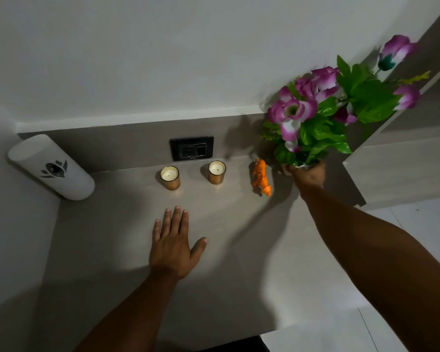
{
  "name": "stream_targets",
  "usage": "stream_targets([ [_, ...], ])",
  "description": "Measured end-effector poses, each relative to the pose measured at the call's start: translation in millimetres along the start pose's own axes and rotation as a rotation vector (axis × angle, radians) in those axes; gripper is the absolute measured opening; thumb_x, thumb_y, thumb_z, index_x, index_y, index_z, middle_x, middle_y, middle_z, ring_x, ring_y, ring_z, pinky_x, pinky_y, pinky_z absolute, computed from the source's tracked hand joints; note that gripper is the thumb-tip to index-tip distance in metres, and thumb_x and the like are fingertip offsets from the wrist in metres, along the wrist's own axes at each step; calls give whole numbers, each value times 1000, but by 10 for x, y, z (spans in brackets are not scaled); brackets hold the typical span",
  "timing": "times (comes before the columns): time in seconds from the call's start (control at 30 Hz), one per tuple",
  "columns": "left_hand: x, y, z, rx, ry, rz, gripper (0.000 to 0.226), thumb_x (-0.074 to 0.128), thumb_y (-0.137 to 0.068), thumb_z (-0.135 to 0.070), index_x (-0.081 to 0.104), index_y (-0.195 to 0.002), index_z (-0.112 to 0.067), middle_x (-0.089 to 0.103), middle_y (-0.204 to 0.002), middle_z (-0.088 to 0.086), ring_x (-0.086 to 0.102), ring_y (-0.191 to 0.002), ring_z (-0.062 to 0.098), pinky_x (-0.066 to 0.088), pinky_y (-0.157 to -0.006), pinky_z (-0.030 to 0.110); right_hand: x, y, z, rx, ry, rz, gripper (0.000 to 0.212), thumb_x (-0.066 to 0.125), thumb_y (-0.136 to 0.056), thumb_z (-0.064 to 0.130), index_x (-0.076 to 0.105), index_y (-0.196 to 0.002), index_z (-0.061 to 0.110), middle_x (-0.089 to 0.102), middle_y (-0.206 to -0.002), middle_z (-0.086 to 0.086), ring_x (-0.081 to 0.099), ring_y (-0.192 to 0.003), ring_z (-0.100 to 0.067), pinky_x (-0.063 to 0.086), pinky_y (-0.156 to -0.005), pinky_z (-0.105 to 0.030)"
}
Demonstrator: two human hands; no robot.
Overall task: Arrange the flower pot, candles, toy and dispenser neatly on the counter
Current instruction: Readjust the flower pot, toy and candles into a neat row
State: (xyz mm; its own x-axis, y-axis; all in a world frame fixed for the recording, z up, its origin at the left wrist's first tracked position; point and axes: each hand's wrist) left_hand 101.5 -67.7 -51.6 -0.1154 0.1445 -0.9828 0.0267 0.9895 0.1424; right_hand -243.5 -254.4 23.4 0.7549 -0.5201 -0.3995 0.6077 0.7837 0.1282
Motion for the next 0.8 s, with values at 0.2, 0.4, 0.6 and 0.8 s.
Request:
stream_targets([
  [0.2,-17,5,-9,-8,8,4,97,3,-88,-84,2,-161,-20,-3,-169,5,-11,-155,27,2,-125,52,93,1,4,3,-39,-78,77,95,-62,16,55,-126,-1,64,-125,-15,61,-116,-23,50,-101,-35],
  [0.4,-17,7,-8,-8,0,16,96,3,-88,-84,-1,-161,-20,-5,-169,4,-15,-154,26,-2,-126,51,110,-6,4,-1,-31,-92,86,96,-62,20,51,-132,-1,60,-130,-14,57,-120,-22,43,-93,-20],
  [0.6,-37,9,-7,-2,-8,27,96,3,-89,-84,-1,-161,-20,-7,-169,5,-15,-154,27,1,-125,53,113,323,-30,141,-54,-200,94,82,-80,26,27,-150,-6,35,-152,-25,36,-141,-34,29,-114,-33],
  [0.8,-43,6,-3,-5,-24,44,98,-2,-86,-85,-5,-160,-21,-10,-168,5,-17,-154,28,1,-125,53,376,937,-331,-194,172,96,66,71,-87,42,50,-141,9,52,-142,-13,52,-127,-28,41,-102,-33],
])
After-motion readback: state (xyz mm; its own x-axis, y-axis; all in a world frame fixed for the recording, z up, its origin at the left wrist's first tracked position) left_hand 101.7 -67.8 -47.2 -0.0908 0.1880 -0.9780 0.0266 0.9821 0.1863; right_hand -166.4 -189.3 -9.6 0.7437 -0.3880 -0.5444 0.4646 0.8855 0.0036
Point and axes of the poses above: each hand's wrist, its own y-axis away from the middle knuckle, its own x-axis out of the palm, z = x × y
